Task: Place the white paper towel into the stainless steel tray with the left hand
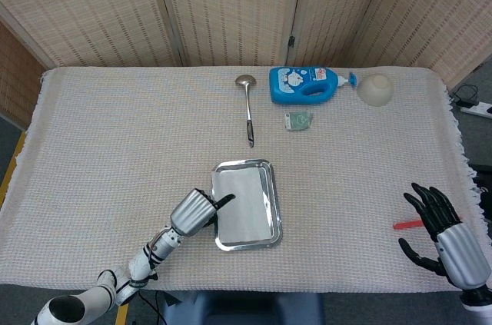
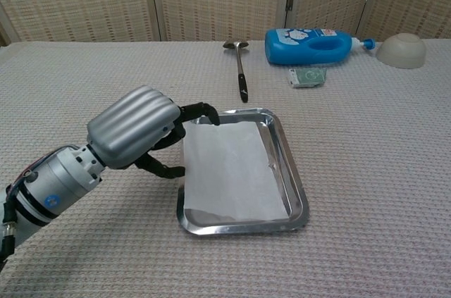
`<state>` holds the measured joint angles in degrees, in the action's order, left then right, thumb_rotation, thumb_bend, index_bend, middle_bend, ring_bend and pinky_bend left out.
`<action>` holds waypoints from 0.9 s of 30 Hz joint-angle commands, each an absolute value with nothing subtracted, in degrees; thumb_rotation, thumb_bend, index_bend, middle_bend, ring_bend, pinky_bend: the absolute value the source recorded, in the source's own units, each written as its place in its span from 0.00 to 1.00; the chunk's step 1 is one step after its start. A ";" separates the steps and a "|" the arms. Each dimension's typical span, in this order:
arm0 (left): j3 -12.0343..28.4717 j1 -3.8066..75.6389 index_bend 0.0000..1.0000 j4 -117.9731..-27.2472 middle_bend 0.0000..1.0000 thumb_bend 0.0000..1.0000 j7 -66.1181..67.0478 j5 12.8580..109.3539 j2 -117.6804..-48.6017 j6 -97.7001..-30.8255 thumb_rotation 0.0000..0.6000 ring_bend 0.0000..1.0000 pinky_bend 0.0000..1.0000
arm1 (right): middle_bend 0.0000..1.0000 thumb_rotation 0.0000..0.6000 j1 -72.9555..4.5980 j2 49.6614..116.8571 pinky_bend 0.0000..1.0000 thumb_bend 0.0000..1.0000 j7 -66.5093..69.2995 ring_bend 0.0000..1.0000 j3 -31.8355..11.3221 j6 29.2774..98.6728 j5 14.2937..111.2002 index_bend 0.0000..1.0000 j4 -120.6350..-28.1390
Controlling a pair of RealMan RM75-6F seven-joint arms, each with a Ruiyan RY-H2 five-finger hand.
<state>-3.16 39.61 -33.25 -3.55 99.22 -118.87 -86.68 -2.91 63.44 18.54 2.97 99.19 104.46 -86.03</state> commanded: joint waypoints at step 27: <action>-1.89 41.49 0.27 -54.74 1.00 0.06 16.62 98.98 -110.11 -76.64 1.00 1.00 1.00 | 0.00 1.00 -1.68 62.69 0.00 0.41 19.25 0.00 3.60 102.34 106.58 0.00 -86.00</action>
<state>-1.55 41.67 -52.47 14.93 99.50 -111.73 -78.45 -1.67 62.70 19.26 3.59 102.35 106.56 -85.99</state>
